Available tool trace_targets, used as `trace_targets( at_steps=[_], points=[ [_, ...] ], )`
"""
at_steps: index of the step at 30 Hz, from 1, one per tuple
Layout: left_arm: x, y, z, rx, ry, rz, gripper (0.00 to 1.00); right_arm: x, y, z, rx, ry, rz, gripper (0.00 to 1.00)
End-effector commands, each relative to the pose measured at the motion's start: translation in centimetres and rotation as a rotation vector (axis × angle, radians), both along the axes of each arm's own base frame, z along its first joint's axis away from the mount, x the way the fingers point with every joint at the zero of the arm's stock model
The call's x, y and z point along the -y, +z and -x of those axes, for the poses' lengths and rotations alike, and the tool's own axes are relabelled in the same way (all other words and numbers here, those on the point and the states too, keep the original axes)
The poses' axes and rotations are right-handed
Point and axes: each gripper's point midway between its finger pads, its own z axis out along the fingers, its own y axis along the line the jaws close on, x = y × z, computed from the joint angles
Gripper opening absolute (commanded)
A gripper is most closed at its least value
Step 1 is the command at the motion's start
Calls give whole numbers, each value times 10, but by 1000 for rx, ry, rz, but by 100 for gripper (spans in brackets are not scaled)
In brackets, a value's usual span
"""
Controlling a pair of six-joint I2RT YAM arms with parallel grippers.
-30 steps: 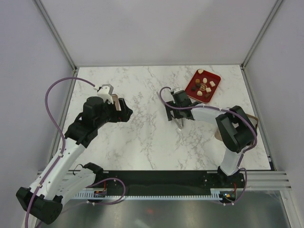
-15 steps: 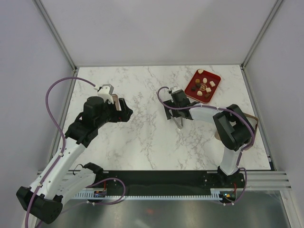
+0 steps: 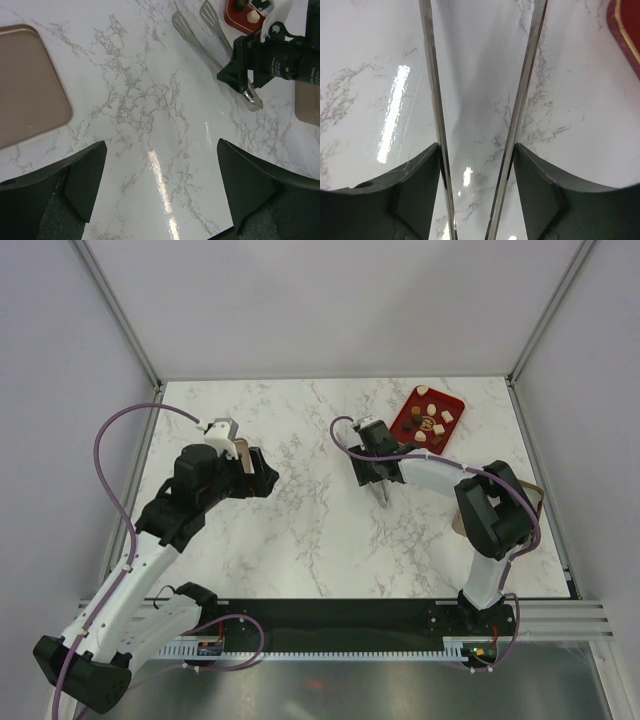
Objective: Pack the chocolate
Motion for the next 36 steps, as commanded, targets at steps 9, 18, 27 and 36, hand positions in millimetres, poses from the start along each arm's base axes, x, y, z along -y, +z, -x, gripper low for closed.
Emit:
trace_targets(
  at_steps=[9, 18, 27, 36],
  points=[
    [-3, 8, -4, 53, -6, -26, 100, 0, 130, 14, 52, -26, -106, 63],
    [-3, 8, -3, 53, -9, -24, 100, 10, 160, 10, 81, -57, -96, 61],
    [-2, 1, 4, 32, -43, -43, 100, 84, 180, -59, 144, -262, -87, 55],
    [-2, 2, 5, 39, -48, -41, 100, 131, 164, -121, 183, -378, 1, 47]
  ],
)
